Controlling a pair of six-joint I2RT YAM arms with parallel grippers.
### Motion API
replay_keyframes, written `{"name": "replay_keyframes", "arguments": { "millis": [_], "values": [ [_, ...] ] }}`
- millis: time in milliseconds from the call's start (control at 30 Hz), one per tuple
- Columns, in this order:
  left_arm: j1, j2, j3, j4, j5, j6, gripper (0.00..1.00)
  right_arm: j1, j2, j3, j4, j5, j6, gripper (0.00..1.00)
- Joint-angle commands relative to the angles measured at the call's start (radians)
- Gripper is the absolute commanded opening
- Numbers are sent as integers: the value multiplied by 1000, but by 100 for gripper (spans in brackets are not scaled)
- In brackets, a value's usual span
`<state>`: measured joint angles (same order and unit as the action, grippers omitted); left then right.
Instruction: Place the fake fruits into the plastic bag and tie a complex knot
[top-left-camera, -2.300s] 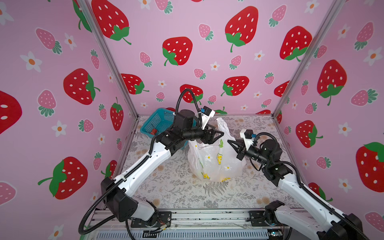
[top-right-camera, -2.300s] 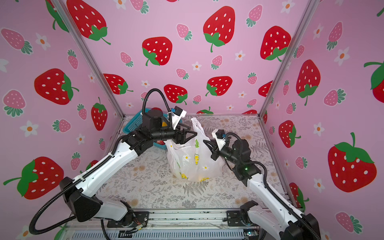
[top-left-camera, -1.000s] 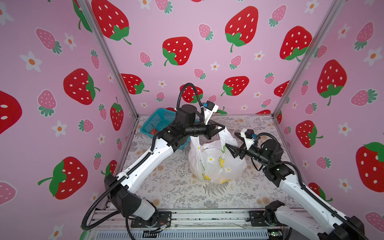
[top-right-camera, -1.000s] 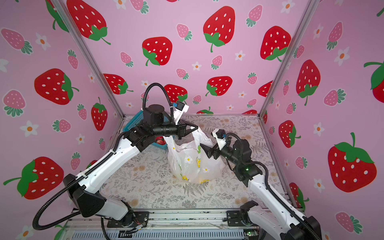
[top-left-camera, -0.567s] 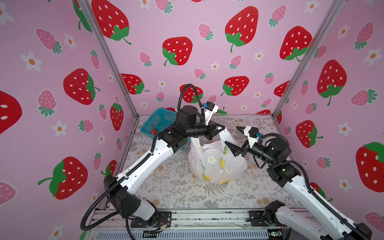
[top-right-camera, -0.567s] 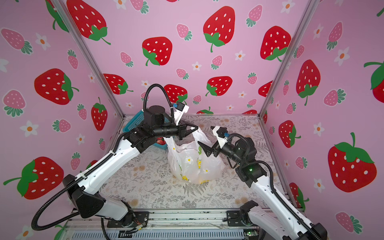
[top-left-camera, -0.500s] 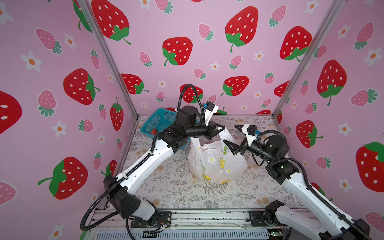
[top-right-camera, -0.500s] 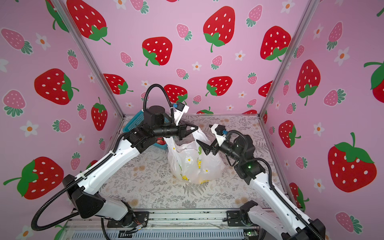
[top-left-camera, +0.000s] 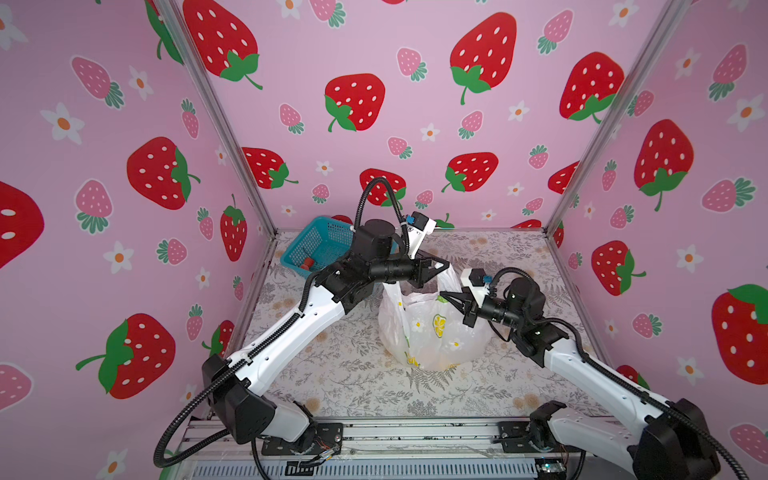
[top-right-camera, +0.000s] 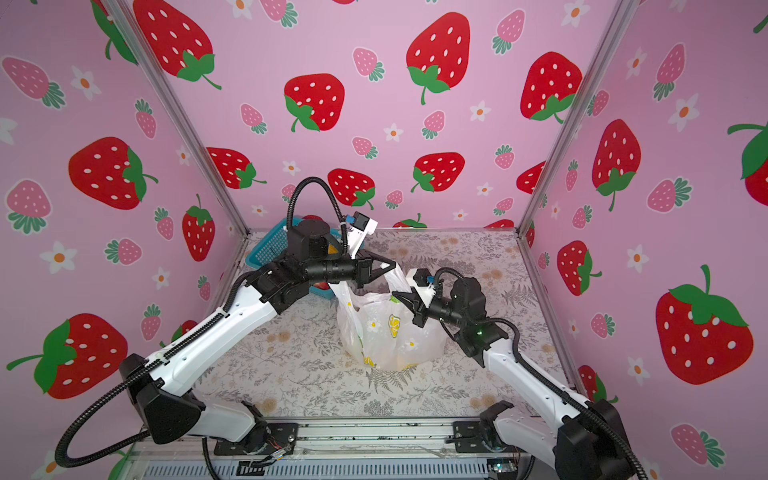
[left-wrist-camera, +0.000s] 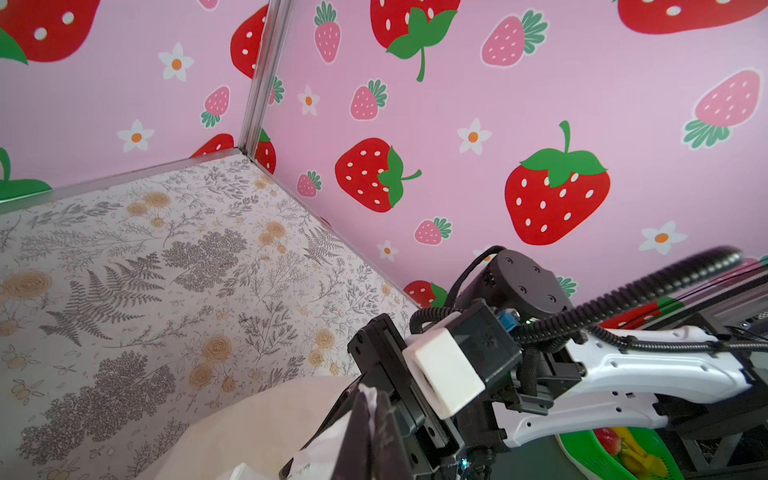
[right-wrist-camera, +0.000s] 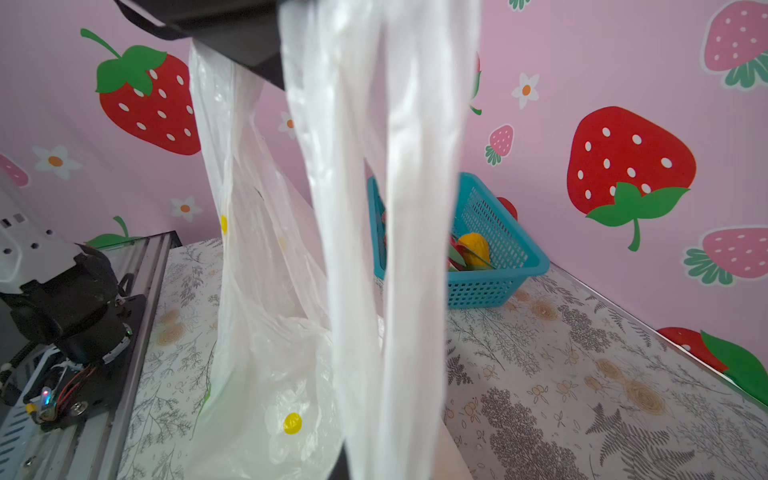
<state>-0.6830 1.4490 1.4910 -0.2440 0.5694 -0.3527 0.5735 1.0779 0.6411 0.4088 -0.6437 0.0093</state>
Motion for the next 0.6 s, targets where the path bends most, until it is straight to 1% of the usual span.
{"name": "replay_keyframes", "arguments": {
  "millis": [0,67,133,200,233,300,333,400,500,567],
  "values": [
    [-2,-29,5,105,25,-31,0,-3,-23,-17,-3,40,-9,9],
    [-6,-30,-2,107,24,-33,0,1,-38,-5,0,79,1,27],
    [-10,-33,-7,110,19,-38,0,13,-61,-7,28,144,14,45],
    [-13,-36,-11,110,12,-47,0,32,-77,-13,53,236,27,57],
    [-15,-39,-13,110,6,-51,0,50,-85,-13,62,290,28,62],
    [-22,-42,-15,110,-5,-58,0,83,-91,-14,82,394,35,67],
    [-25,-44,-19,110,-13,-64,0,107,-90,-12,95,447,34,73],
    [-32,-47,-22,111,-27,-74,0,154,-88,-10,125,552,28,81],
    [-38,-51,-29,122,-47,-98,0,238,-72,-7,179,721,0,84],
    [-41,-54,-39,139,-55,-120,0,290,-47,-3,224,850,-19,83]
  ]
}}
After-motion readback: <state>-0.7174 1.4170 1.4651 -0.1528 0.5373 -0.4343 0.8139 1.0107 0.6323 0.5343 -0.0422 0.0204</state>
